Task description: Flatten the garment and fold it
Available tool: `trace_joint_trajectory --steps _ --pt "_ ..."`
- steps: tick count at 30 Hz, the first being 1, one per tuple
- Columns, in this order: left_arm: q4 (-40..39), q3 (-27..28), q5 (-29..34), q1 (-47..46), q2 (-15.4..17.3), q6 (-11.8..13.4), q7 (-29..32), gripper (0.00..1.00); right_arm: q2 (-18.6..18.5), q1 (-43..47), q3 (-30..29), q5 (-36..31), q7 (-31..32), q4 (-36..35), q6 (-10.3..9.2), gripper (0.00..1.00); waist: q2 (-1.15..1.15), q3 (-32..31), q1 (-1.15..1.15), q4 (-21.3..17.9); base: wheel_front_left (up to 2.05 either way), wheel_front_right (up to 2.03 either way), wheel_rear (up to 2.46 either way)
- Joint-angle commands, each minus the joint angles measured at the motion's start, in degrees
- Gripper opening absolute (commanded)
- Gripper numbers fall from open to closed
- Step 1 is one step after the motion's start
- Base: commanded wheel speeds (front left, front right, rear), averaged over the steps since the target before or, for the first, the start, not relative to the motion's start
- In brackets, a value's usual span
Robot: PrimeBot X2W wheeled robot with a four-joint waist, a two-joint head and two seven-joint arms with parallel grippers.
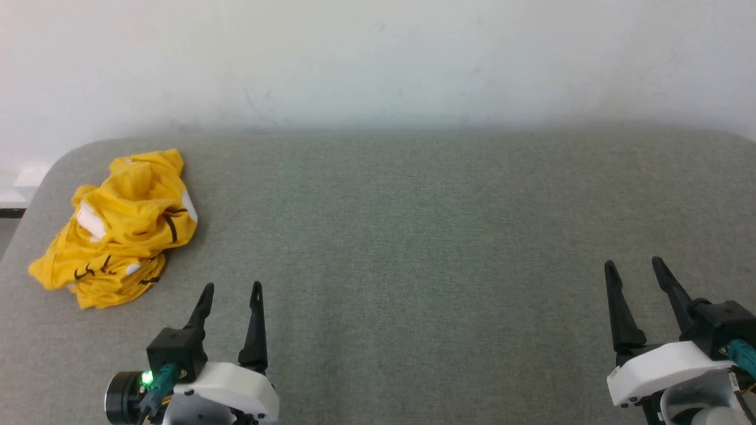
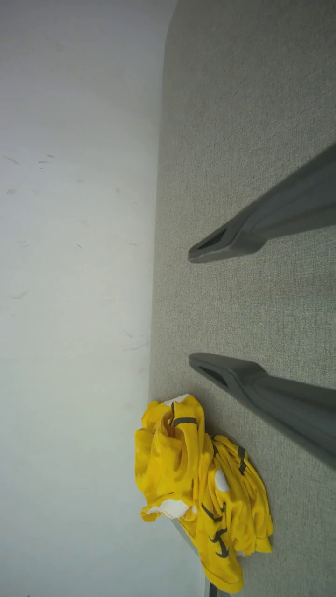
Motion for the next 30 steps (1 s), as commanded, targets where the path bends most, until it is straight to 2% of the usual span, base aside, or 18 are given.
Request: trace_joint_trajectory --steps 1,30 --pt "0.33 -0.14 -0.46 0.67 -0.12 0.34 -0.74 1.00 0.11 0.69 -0.41 0.65 -0.63 0.21 -0.05 1.00 0.00 0.13 0.00 0.67 0.00 0.00 0.00" --pt "1.80 -2.00 -4.83 2.52 -0.20 1.82 -4.21 1.00 0.18 1.61 0.58 1.55 -4.09 1.55 -0.07 1.00 0.00 0.25 0.00 11.90 0.00 0.00 0.00"
